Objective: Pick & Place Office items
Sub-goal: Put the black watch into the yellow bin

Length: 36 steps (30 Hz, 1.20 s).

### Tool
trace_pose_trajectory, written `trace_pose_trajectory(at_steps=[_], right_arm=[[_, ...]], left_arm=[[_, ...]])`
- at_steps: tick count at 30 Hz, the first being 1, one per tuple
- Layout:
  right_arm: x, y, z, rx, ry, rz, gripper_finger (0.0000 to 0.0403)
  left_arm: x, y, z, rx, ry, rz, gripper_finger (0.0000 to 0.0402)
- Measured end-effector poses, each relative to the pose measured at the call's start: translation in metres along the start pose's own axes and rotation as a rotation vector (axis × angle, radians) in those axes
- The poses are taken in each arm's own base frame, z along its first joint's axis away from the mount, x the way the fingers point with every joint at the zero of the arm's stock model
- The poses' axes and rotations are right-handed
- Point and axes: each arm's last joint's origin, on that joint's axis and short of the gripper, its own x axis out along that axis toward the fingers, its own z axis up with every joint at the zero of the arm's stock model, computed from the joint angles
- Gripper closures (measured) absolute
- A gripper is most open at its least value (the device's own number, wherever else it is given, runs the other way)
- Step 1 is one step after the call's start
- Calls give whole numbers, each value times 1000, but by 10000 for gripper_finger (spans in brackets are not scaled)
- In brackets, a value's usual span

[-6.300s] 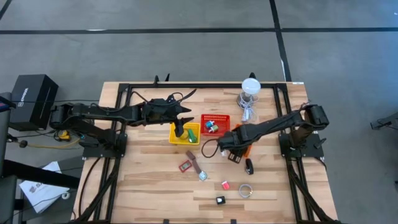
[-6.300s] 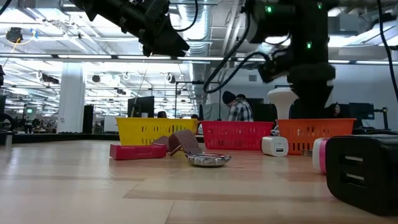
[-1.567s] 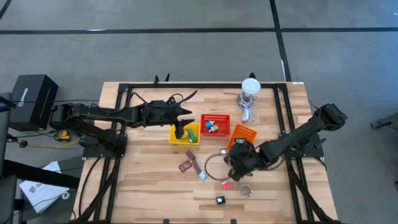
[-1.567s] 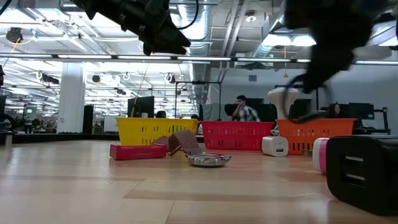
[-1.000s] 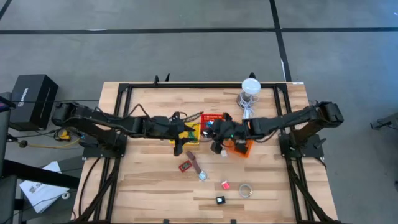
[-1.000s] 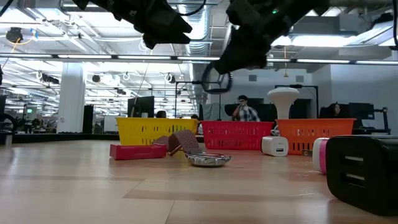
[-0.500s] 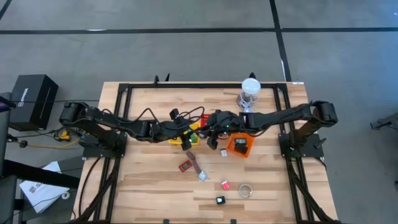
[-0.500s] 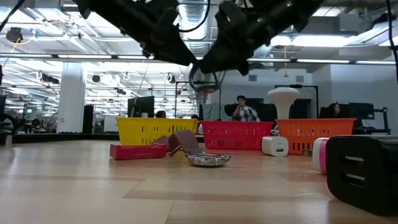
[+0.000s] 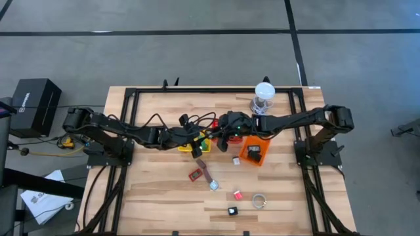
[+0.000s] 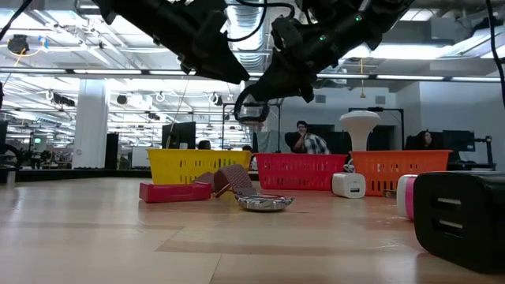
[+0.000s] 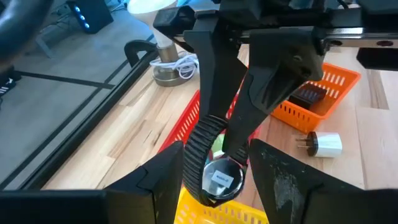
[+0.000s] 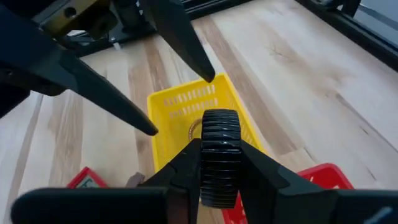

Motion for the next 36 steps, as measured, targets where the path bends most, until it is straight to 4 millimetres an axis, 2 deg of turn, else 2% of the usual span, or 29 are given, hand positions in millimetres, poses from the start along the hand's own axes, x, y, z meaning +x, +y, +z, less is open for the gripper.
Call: trace_pose_trajectory(at_steps=[9, 27, 31, 36], right_arm=[[-3, 4, 8, 4, -57, 116, 325], [-9, 8, 10, -1, -56, 143, 325], [-9, 14, 11, -16, -70, 180, 325], [-10, 18, 13, -21, -94, 230, 325]], left_arm=[[2, 3, 0, -5, 1, 6, 225], [2, 3, -1, 35, 11, 8, 226], [2, 4, -1, 35, 13, 13, 245], [3, 6, -1, 31, 14, 26, 290]])
